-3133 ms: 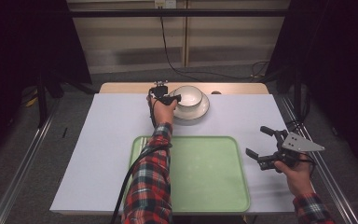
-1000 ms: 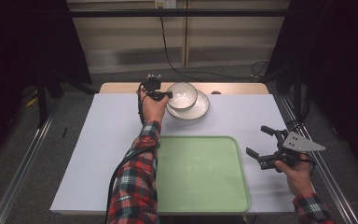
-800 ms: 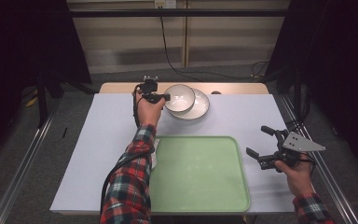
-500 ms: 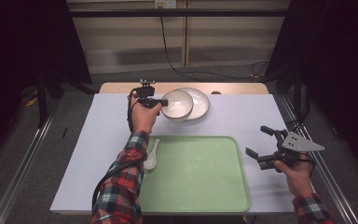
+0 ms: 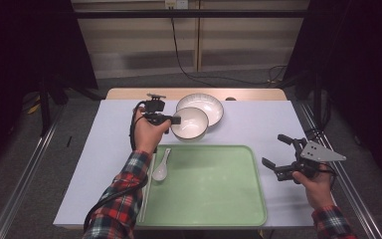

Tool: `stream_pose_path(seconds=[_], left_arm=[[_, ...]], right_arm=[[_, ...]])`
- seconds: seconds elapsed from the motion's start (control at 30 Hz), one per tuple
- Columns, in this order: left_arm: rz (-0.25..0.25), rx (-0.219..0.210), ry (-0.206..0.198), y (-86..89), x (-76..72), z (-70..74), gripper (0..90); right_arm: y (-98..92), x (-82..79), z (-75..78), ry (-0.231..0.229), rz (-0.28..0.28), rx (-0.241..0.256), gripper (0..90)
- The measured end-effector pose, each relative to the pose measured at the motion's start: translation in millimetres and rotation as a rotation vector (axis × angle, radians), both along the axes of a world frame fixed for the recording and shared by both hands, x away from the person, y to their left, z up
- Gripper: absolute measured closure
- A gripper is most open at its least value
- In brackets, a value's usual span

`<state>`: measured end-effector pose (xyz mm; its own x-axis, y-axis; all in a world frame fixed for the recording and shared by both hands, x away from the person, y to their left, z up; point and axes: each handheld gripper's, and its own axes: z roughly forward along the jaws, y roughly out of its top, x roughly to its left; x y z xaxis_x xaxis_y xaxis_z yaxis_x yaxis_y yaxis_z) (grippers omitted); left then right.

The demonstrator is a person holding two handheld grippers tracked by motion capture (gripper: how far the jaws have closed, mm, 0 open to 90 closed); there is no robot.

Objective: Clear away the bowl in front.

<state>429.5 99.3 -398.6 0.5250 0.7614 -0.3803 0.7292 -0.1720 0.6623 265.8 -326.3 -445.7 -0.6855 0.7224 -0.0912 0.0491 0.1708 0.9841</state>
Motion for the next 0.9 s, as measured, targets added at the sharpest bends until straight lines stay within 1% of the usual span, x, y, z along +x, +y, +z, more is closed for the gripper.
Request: stream_pose_path(seconds=[0.07,0.2,0.27,0.33,0.37,0.4,0.43,0.47,0.53,0.6,0.83,0.9], left_arm=[[-0.008,-0.004,-0.001,1.4,-5.3,-0.6,81.9],[-0.039,0.001,-0.001,3.8,-17.7,0.5,81.9],[-0.053,0.003,0.007,4.0,-24.7,1.0,81.9],[-0.067,0.012,0.004,4.2,-29.9,0.8,81.9],[-0.074,0.007,0.012,4.3,-33.4,0.2,81.8],[-0.087,0.012,0.013,5.1,-35.1,-0.4,81.9],[-0.092,0.006,0.024,5.1,-38.2,-1.9,81.9],[-0.098,0.011,0.028,5.5,-40.6,-3.2,81.9],[-0.103,0.025,0.022,5.4,-45.3,-5.8,81.8],[-0.114,0.026,0.038,5.7,-49.7,-9.1,81.8],[-0.140,0.034,0.050,7.9,-64.2,-18.2,81.8],[-0.151,0.031,0.062,9.3,-69.0,-19.7,81.8]], right_arm=[[0.2,-0.1,-0.2,0.006,-0.001,-0.001,1.1],[0.4,0.4,-0.4,0.003,0.002,-0.004,1.1],[0.5,0.2,-0.3,0.006,0.002,-0.002,1.1],[0.2,0.6,-0.4,0.001,0.005,-0.008,1.1],[0.4,0.5,-0.4,0.002,0.005,-0.007,1.1],[0.5,0.3,-0.4,0.004,0.004,-0.008,1.1],[0.5,0.4,-0.3,0.003,0.006,-0.009,1.1],[0.7,0.3,-0.3,0.005,0.008,-0.007,1.1],[0.6,0.3,-0.3,0.005,0.010,-0.008,1.1],[0.8,0.4,-0.4,0.004,0.007,-0.008,1.1],[0.9,0.4,-0.4,0.005,0.007,-0.008,1.1],[0.9,0.4,-0.4,0.005,0.007,-0.008,1.1]])
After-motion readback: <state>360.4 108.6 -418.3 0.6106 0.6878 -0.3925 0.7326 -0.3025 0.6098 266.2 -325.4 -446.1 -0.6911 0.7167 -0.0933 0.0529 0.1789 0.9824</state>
